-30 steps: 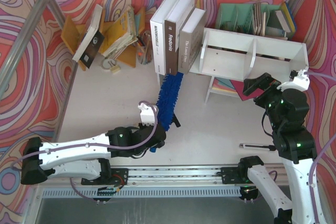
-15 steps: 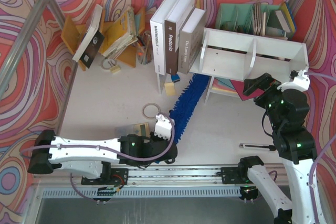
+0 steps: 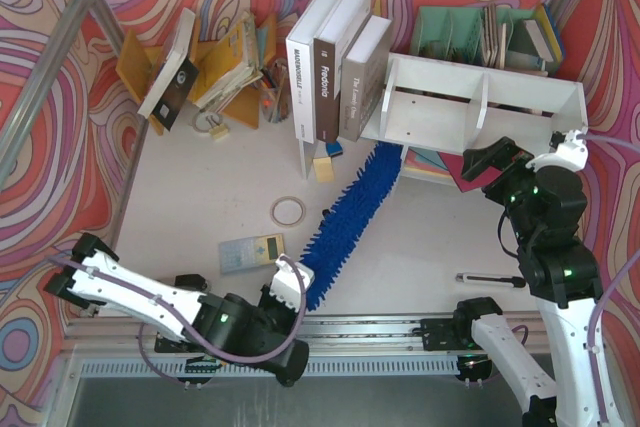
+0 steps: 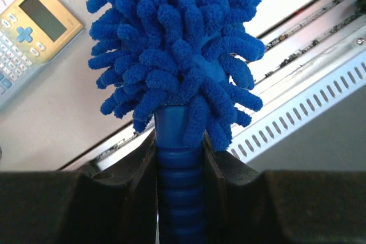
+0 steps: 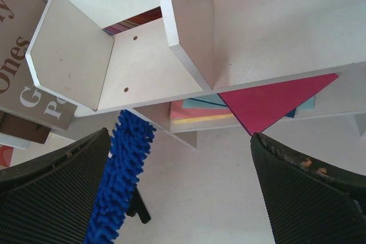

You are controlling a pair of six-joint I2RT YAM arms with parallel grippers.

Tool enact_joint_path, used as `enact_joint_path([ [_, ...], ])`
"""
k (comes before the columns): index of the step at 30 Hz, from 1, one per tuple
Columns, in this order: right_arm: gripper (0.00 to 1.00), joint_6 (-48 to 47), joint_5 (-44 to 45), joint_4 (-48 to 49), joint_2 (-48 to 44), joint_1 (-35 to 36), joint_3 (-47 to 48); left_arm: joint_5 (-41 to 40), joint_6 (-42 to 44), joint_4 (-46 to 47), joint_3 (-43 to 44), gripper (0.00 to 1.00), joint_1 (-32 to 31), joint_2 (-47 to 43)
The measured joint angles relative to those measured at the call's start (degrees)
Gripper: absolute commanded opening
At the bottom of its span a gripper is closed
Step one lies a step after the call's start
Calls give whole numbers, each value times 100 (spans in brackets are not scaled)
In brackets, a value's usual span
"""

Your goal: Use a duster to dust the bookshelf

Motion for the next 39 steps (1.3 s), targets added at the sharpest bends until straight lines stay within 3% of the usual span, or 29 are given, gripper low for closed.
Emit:
enact_joint_path([
  [7, 99, 7, -2, 2, 13, 0, 11, -463, -1329, -1340, 634, 0, -1080, 260],
  [13, 99, 20, -4, -2, 13, 0, 17, -855, -1829, -2031, 1040, 0, -1589, 439],
  [21, 99, 20, -4, -2, 2, 0, 39, -1355, -1720, -2212, 1521, 0, -1687, 605],
  [28, 99, 44, -4, -2, 2, 0, 39, -2413, -1414, -2441, 2131, 0, -1700, 608],
  [39, 99, 59, -4, 0, -11, 0, 22, -3939, -2546, -3475, 2498, 0, -1552, 1141],
])
